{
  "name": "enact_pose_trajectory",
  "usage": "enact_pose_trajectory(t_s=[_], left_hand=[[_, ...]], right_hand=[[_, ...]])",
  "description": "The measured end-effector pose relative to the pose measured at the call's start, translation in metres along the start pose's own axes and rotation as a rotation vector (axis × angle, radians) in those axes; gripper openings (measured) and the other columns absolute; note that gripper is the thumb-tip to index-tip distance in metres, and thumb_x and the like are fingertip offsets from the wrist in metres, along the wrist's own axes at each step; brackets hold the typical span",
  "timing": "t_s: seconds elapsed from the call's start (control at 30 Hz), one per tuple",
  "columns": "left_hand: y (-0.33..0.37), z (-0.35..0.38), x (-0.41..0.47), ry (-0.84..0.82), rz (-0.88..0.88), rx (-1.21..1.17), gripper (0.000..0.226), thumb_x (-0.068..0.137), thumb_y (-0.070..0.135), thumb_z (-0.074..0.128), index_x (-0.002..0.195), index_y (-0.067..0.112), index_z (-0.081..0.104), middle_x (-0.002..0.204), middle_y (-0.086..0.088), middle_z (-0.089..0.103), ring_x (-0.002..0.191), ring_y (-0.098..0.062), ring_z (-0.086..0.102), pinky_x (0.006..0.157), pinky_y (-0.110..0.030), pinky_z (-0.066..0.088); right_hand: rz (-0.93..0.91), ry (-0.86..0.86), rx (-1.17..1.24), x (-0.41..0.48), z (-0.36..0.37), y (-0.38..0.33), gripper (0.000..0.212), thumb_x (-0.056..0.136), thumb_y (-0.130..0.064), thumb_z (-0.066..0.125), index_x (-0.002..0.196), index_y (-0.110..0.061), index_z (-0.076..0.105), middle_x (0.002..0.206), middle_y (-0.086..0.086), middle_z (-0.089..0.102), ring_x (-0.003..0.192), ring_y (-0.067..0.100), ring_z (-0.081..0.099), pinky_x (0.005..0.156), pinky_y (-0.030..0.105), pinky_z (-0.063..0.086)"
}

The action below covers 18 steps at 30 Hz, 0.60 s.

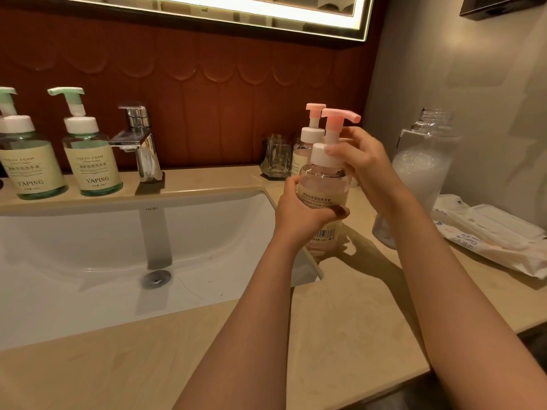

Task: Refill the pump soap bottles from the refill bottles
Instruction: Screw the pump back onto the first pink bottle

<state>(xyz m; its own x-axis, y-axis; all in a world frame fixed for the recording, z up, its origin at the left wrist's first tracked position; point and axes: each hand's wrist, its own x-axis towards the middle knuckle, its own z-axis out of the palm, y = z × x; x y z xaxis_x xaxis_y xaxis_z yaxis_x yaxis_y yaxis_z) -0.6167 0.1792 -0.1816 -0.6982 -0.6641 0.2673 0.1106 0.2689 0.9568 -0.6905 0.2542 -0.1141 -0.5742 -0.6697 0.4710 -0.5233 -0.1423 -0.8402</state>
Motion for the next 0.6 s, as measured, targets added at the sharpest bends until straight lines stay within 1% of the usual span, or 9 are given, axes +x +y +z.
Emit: enact_pose_trajectory(t_s=[0.03,0.1,0.2,0.3,0.37,0.43,0.47,0.53,0.6], left_hand=[[0.000,0.000,0.000,-0.003,0.000,0.002,0.080,0.067,0.022,0.082,0.129,0.025,0.032,0.120,0.005,0.048,0.107,-0.014,0.046,0.085,-0.029,0.041],[0.000,-0.001,0.000,-0.007,0.001,0.008,0.079,0.068,0.021,0.081,0.130,0.024,0.032,0.119,0.005,0.048,0.106,-0.013,0.045,0.085,-0.029,0.041],[0.000,-0.001,0.000,-0.013,-0.001,0.010,0.079,0.068,0.021,0.081,0.130,0.024,0.032,0.119,0.004,0.048,0.108,-0.014,0.046,0.084,-0.028,0.041],[0.000,-0.001,0.000,-0.015,-0.006,0.015,0.080,0.068,0.022,0.081,0.131,0.023,0.031,0.122,0.002,0.048,0.111,-0.015,0.045,0.089,-0.031,0.043],[0.001,-0.001,0.000,-0.009,-0.004,0.006,0.080,0.067,0.022,0.081,0.130,0.023,0.032,0.123,0.001,0.049,0.111,-0.015,0.046,0.090,-0.033,0.044],[0.001,-0.002,-0.001,-0.005,0.010,-0.001,0.080,0.066,0.022,0.082,0.129,0.023,0.033,0.119,0.003,0.050,0.108,-0.016,0.049,0.085,-0.029,0.044],[0.001,-0.002,-0.001,-0.006,0.015,-0.002,0.079,0.066,0.022,0.082,0.129,0.023,0.034,0.116,0.004,0.050,0.106,-0.015,0.049,0.083,-0.027,0.043],[0.001,-0.002,-0.002,-0.011,0.019,0.000,0.079,0.067,0.022,0.082,0.129,0.023,0.033,0.113,0.006,0.048,0.103,-0.013,0.048,0.078,-0.023,0.042],[0.000,-0.002,-0.001,-0.017,0.016,0.000,0.079,0.067,0.022,0.081,0.130,0.023,0.033,0.114,0.006,0.048,0.104,-0.013,0.047,0.078,-0.022,0.041]], right_hand=[[0.000,-0.030,0.014,-0.001,-0.003,0.000,0.037,0.087,-0.015,0.059,0.123,-0.013,0.049,0.117,0.003,0.058,0.109,0.020,0.056,0.093,0.036,0.048],[-0.007,-0.016,-0.007,-0.002,-0.005,0.000,0.041,0.085,-0.011,0.063,0.124,-0.012,0.052,0.115,0.000,0.060,0.107,0.017,0.057,0.091,0.034,0.049],[-0.035,0.101,-0.117,-0.002,0.003,0.002,0.052,0.075,-0.023,0.073,0.122,-0.012,0.054,0.114,-0.001,0.059,0.098,0.012,0.057,0.076,0.020,0.049],[-0.039,0.157,-0.194,-0.002,0.011,0.003,0.061,0.072,-0.033,0.074,0.124,-0.012,0.052,0.115,-0.002,0.056,0.099,0.013,0.056,0.079,0.023,0.049],[0.010,0.054,-0.091,-0.002,0.009,0.000,0.050,0.081,-0.031,0.066,0.125,-0.013,0.051,0.108,-0.008,0.058,0.098,0.010,0.057,0.079,0.022,0.048],[0.036,-0.059,0.006,-0.002,-0.001,-0.001,0.037,0.089,-0.021,0.057,0.124,-0.012,0.054,0.108,-0.004,0.060,0.102,0.015,0.057,0.088,0.031,0.047],[0.031,-0.083,0.044,-0.002,-0.006,-0.001,0.033,0.089,-0.016,0.056,0.121,-0.012,0.056,0.107,-0.002,0.062,0.102,0.016,0.057,0.091,0.034,0.046],[0.013,-0.050,0.072,-0.003,-0.007,0.000,0.032,0.085,-0.013,0.061,0.117,-0.014,0.058,0.108,-0.001,0.064,0.103,0.017,0.059,0.093,0.037,0.047],[0.006,0.049,-0.013,-0.002,-0.002,0.003,0.043,0.079,-0.019,0.070,0.119,-0.015,0.056,0.114,-0.001,0.062,0.106,0.018,0.058,0.091,0.035,0.048]])
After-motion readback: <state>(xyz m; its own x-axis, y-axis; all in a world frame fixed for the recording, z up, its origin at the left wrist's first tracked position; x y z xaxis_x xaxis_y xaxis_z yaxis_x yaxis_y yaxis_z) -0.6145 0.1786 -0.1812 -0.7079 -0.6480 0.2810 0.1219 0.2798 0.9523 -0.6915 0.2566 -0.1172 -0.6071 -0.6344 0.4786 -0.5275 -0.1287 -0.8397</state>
